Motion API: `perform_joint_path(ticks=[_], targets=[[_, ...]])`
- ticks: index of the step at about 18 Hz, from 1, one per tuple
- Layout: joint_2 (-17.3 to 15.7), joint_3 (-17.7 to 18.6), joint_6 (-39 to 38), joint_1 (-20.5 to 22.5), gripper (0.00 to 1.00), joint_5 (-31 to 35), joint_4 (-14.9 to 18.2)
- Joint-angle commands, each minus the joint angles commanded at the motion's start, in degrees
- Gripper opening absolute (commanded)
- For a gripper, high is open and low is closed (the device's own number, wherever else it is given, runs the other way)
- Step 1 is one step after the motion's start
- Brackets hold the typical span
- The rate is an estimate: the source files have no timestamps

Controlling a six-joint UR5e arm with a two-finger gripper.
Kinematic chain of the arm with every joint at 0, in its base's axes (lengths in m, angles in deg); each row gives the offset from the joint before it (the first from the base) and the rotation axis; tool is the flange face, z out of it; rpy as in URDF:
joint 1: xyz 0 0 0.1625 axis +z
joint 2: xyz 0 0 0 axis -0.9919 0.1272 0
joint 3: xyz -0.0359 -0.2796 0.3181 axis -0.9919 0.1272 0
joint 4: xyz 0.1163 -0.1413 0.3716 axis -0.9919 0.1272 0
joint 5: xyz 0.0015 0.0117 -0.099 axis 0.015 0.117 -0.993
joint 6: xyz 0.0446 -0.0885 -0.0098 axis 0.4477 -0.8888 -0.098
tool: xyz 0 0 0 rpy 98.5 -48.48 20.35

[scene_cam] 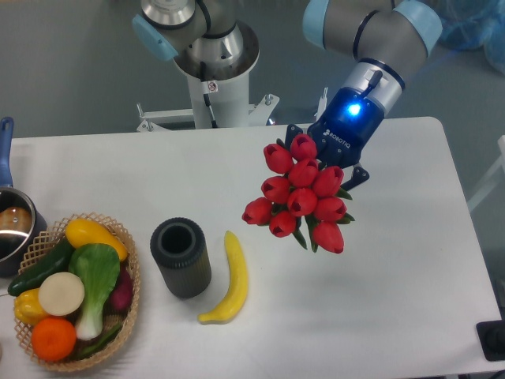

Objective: Insert the flowers into the vase
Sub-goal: 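Hold the red tulip bunch in the gripper above the table, then carry the tulip bunch over the dark grey vase and lower stems in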

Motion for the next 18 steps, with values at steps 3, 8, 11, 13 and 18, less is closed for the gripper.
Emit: perform_joint_path(ticks=[3,8,11,13,18], targets=[[0.0,-0.7,-0.4,-0.5,0.35,-0.1,-0.1],[-0.1,-0.4,-1.1,-0.3,0.35,-0.3,-0.2],[0.0,-0.5,-1.3,-0.6,0.35,-3.5,-0.2],[0.1,-0.5,-1.2,-1.1,0.35,-4.4,-0.2],[0.6,-1.1,-0.8,-3.5,0.35,-5.7,-0.4]])
